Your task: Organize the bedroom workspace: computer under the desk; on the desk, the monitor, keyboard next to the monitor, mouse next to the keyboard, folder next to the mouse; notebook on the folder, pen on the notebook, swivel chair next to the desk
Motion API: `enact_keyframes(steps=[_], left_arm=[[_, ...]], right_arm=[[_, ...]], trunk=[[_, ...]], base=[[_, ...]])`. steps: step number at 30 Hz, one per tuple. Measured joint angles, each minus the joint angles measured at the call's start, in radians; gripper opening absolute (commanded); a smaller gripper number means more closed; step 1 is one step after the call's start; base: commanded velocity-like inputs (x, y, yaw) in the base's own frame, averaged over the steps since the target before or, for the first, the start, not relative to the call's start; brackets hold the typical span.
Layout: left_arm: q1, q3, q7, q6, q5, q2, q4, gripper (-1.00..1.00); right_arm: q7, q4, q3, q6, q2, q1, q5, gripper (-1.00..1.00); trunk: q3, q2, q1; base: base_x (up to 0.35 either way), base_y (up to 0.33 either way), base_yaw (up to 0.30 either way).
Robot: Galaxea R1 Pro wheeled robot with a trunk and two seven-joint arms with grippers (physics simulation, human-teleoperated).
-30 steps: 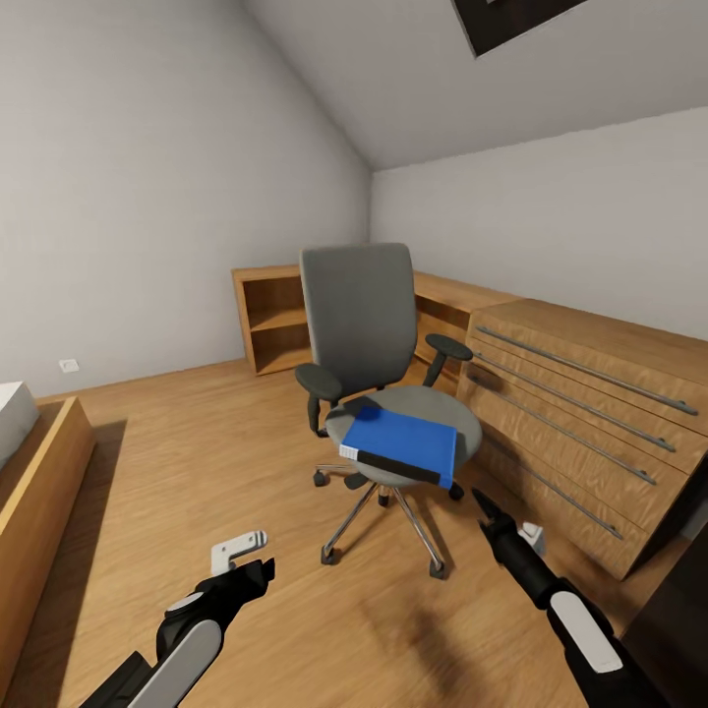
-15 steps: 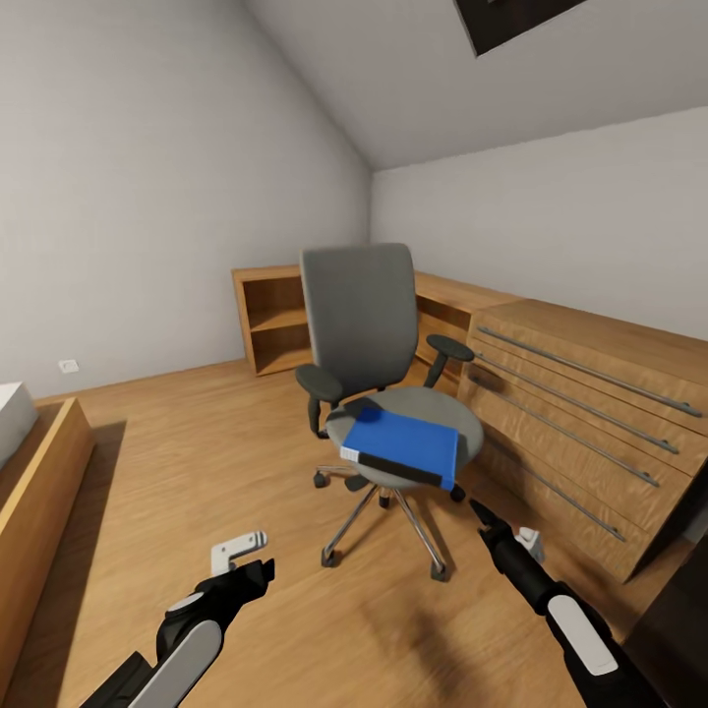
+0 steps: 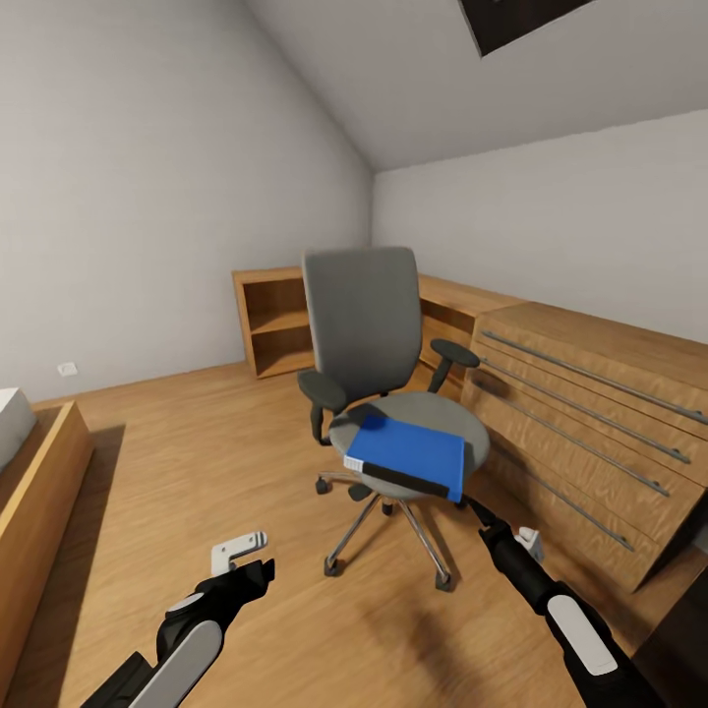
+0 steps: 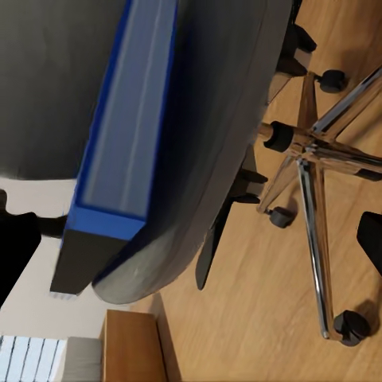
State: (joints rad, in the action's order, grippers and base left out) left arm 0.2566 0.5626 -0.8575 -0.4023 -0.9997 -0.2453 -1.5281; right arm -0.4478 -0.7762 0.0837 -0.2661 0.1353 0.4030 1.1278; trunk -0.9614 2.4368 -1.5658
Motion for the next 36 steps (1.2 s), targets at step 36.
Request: enact_keyframes(steps=[36], left_arm=[[0.0, 0.001, 0.0, 0.001, 0.0, 0.001, 0.0, 1.0]], right_arm=[[0.001, 0.002, 0.0, 0.003, 0.0, 0.0, -0.001, 1.0]], trunk=[[0.044, -0.098, 0.054]], base=[[0.021, 0.017, 0.0]])
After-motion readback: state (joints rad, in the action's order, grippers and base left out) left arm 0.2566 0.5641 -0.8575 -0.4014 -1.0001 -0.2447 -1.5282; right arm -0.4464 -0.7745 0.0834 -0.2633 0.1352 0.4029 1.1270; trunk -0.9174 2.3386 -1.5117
